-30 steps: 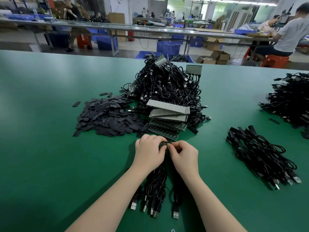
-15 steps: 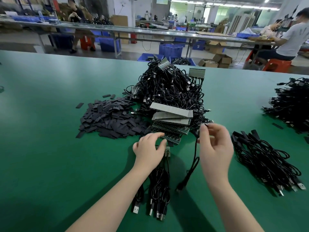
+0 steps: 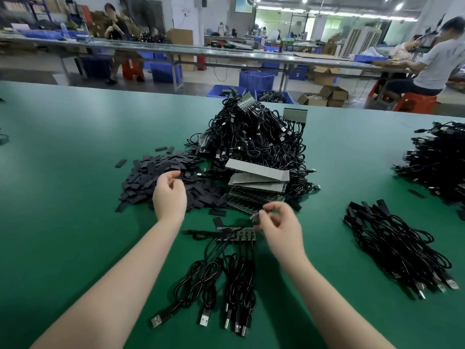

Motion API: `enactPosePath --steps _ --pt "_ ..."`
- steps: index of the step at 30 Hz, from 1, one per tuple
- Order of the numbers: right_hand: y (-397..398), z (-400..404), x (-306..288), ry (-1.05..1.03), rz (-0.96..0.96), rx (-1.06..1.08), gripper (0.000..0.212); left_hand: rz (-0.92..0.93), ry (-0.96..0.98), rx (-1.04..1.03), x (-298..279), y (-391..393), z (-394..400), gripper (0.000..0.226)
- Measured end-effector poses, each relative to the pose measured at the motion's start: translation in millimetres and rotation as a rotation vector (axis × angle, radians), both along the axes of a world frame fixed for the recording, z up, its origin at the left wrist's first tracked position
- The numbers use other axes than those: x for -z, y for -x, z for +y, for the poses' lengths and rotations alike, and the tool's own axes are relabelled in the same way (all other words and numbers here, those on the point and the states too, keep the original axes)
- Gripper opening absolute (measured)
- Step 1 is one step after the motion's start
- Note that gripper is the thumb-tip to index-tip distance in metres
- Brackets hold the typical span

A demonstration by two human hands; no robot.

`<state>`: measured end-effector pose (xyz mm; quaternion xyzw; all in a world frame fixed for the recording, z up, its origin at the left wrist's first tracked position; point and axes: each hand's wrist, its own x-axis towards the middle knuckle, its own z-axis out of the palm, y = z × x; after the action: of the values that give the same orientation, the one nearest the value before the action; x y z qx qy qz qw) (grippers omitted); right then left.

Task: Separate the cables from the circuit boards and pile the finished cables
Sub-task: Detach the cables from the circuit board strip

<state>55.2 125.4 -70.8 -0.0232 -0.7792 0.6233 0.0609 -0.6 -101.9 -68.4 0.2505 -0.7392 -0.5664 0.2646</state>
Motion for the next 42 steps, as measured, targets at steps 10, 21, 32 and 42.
enactPosePath --steps 10,21,32,42 --pt "-2.4 8.5 44.9 -0.358 0.131 -0.056 0.021 -0.292 1.491 0.470 13.7 36.3 -8.0 0.049" --pt "-1.2 9.3 47.0 -0.343 0.135 -0.062 0.018 -0.337 1.623 0.428 12.6 41.7 -12.1 0.046" --pt "-0.8 9.6 50.3 -0.323 0.140 -0.062 0.017 -0.514 1.528 0.425 10.0 37.2 -7.1 0.044" --pt "-0.7 10.8 48.4 -0.321 0.132 -0.068 0.017 -0.236 1.323 0.273 10.0 27.6 -14.1 0.031"
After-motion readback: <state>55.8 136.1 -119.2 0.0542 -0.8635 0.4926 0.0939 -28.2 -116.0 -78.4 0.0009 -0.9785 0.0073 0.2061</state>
